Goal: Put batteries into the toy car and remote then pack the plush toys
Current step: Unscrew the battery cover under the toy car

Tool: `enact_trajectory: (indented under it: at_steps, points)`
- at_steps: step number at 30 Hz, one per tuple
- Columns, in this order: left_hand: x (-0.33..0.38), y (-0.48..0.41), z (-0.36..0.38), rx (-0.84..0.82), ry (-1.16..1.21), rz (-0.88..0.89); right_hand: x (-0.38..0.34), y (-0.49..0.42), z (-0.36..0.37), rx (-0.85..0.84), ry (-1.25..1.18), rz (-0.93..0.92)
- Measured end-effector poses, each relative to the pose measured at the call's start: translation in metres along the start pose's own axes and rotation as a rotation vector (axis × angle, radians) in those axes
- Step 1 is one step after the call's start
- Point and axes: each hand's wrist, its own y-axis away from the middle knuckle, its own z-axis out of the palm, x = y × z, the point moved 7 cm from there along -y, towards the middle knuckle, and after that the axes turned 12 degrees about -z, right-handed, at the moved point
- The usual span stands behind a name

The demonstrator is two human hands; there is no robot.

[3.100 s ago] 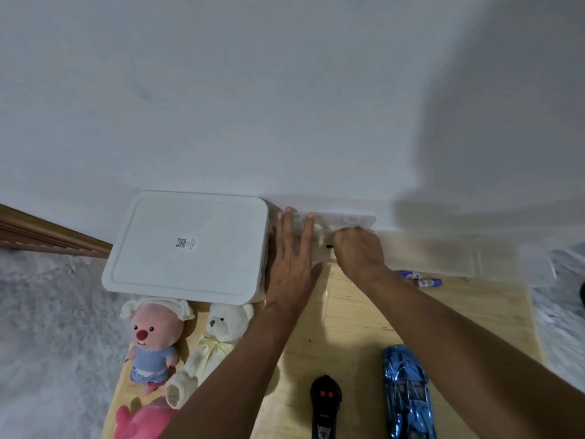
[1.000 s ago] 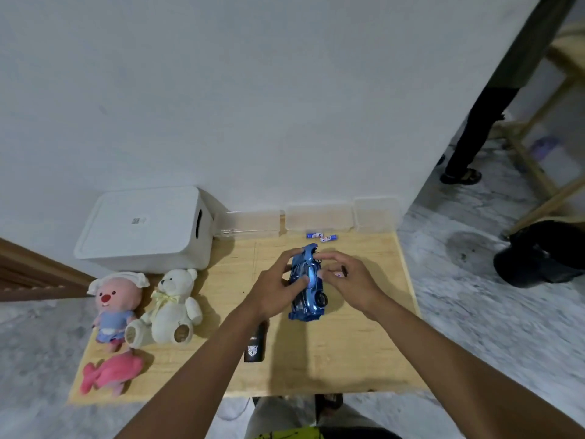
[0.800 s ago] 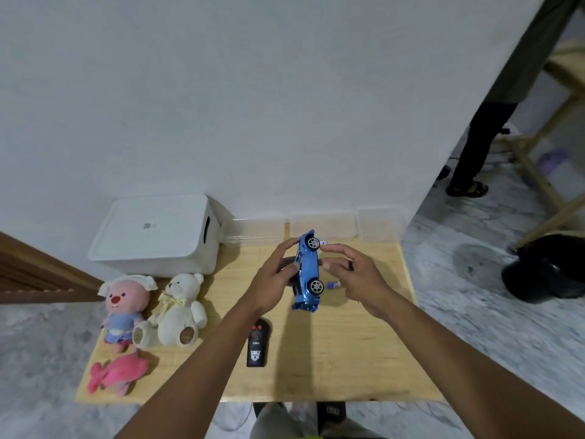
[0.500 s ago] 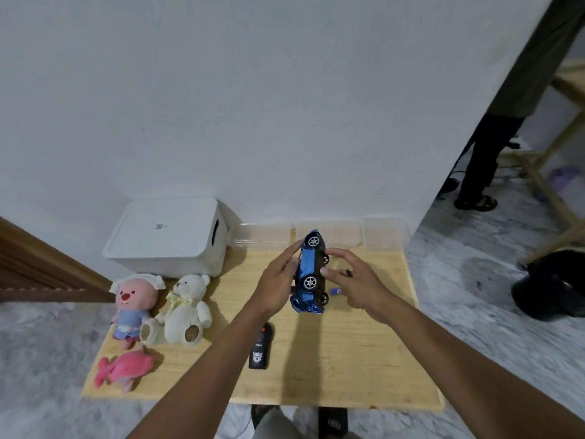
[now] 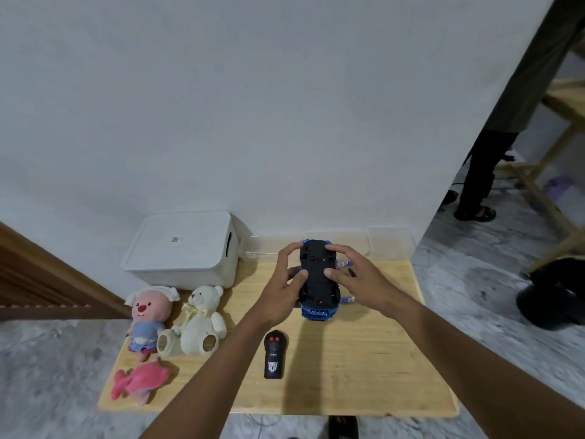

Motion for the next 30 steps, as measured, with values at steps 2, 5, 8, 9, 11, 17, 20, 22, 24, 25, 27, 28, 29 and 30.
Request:
enact_trajectory:
  at_steps: [2, 5, 8, 9, 11, 17, 20, 22, 24, 25, 27, 28, 29, 30]
  points:
    - [-0.002, 0.004, -0.004, -0.017, -0.043, -0.001, -0.005, -0.002, 0.007, -0.027, 0.016, -0.002]
    - [-0.004, 0.008, -0.009, -0.012, -0.088, -0.001, -0.018, -0.002, 0.013, -0.036, 0.077, -0.054]
    - [0.001, 0.011, -0.012, 0.015, -0.133, 0.032, -0.026, -0.002, 0.016, -0.014, 0.148, -0.082]
    - [0.002, 0.011, -0.013, 0.021, -0.145, 0.041, -0.029, -0.002, 0.017, -0.007, 0.166, -0.085]
    - [0.002, 0.01, -0.016, 0.028, -0.163, 0.057, -0.033, -0.001, 0.017, -0.002, 0.213, -0.081]
    - [0.0, 0.009, -0.02, 0.0, -0.139, 0.039, -0.049, 0.003, 0.01, 0.041, 0.421, -0.043]
    - [-0.002, 0.008, -0.024, 0.002, -0.167, 0.046, -0.058, -0.001, -0.003, 0.115, 0.586, 0.042]
    - [-0.005, 0.007, -0.025, -0.001, -0.173, 0.041, -0.063, -0.003, -0.003, 0.076, 0.601, 0.078]
    - [-0.007, 0.007, -0.027, -0.004, -0.168, 0.029, -0.069, -0.007, 0.001, 0.015, 0.55, 0.078]
    - [-0.008, 0.007, -0.027, -0.004, -0.166, 0.026, -0.071, -0.008, 0.003, -0.004, 0.514, 0.073]
    - [-0.008, 0.007, -0.028, -0.004, -0.17, 0.028, -0.075, -0.011, 0.007, -0.032, 0.429, 0.063]
    - [-0.009, 0.007, -0.029, -0.002, -0.177, 0.03, -0.077, -0.012, 0.01, -0.041, 0.38, 0.054]
    - [-0.009, 0.007, -0.03, 0.0, -0.187, 0.032, -0.079, -0.014, 0.012, -0.037, 0.325, 0.039]
    - [-0.009, 0.006, -0.03, -0.001, -0.196, 0.033, -0.08, -0.015, 0.014, -0.014, 0.269, 0.016]
